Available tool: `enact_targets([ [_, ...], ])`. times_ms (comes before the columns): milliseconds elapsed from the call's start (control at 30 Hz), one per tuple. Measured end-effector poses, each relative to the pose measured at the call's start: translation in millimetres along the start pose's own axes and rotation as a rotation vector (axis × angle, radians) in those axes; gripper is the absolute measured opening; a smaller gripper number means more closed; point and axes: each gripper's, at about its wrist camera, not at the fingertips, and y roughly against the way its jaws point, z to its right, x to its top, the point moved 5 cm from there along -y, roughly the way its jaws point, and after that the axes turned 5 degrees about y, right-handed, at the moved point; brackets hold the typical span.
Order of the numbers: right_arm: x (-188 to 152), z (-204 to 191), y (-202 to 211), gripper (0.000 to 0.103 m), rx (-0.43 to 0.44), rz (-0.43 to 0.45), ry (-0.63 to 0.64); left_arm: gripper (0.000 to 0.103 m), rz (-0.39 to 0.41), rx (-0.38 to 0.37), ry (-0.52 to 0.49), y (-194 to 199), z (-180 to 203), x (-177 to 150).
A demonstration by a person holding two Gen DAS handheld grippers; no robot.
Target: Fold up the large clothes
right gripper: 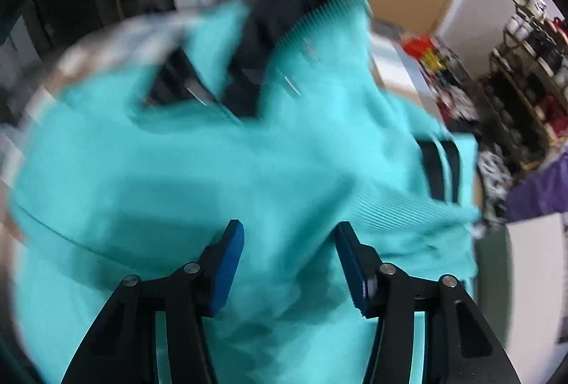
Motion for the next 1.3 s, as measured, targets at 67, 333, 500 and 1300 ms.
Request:
enact_targets([
  [67,12.2,-36.8,17.8,0.054,0.161,0.055,0.016,0.097,0.004,0.013,0.014,-0.4,-4.2,1.5],
  [333,19.4,-170.6,-4.9,0.045,0.36,-0.04,0.19,0.097,0.049,0.048,0.106,8.1,-33.9,13.6],
  [500,1.0,-189.2,-34.0,0.047,0.251,-0.067,0.304,0.097,0.035,0.045,0.14,6.6,-46.8,17.1],
  [1300,64.7,-128.3,-12.3,0.043,0.284,0.031,0.113,0.097,0.013,0.042,0.138,4.1,-48.5,15.9],
])
